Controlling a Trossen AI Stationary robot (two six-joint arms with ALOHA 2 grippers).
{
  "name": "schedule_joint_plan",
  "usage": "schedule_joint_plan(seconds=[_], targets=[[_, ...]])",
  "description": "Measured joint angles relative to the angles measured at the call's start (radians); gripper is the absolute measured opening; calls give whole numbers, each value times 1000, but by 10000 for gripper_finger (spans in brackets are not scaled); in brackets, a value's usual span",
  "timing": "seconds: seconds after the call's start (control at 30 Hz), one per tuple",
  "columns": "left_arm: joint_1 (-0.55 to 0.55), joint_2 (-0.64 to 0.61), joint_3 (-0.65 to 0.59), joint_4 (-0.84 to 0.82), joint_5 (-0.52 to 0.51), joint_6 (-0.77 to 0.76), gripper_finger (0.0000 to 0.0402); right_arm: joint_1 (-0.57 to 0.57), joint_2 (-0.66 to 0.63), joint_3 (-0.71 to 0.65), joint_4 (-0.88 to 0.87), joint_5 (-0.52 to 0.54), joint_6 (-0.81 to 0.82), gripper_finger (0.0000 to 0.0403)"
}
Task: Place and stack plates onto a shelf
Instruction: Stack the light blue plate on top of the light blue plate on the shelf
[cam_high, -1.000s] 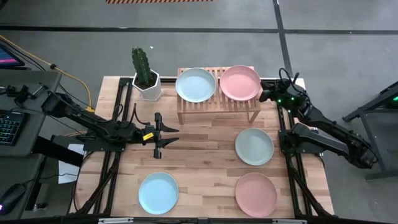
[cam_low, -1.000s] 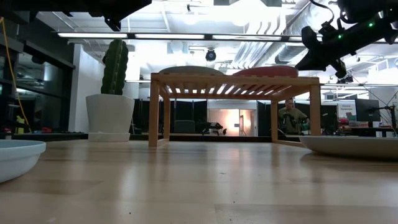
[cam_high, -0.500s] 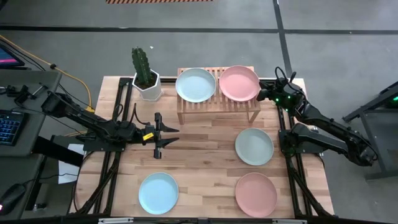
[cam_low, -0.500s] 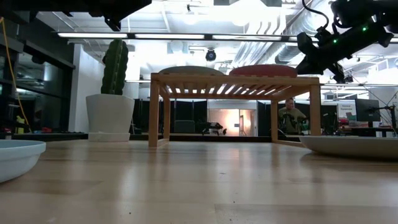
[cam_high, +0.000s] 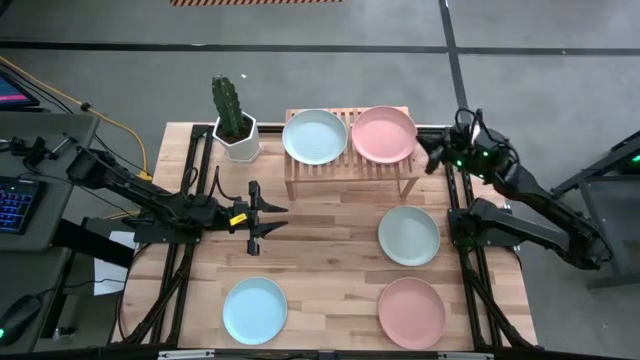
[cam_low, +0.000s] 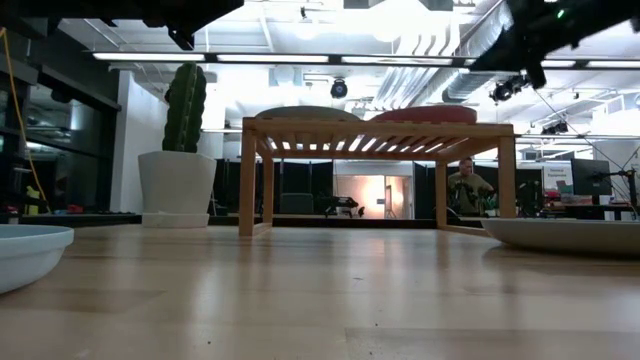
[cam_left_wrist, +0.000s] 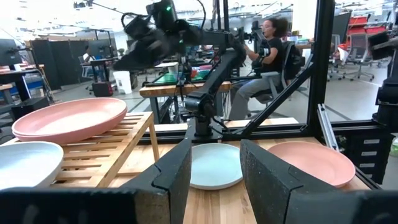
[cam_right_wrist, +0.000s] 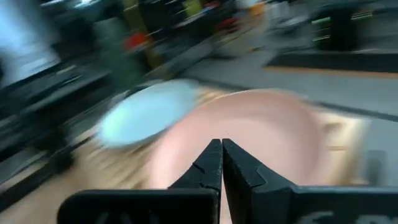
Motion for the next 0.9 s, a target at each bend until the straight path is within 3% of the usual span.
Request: schedule_joint_plan(seconds=[0.17,0.3,0.67,0.9], targets=[[0,0,0,0,-2,0,128,134,-41,26,-59,-271,24,0],[0,0,0,0,-4,0,128,297,-35,26,-77,-319,92,0],[0,0,0,0,-24,-1,128,831,205,26,-53,-39,217,0],[0,0,0,-3,-26,-1,128,1055,394,26,-151,143,445,0]])
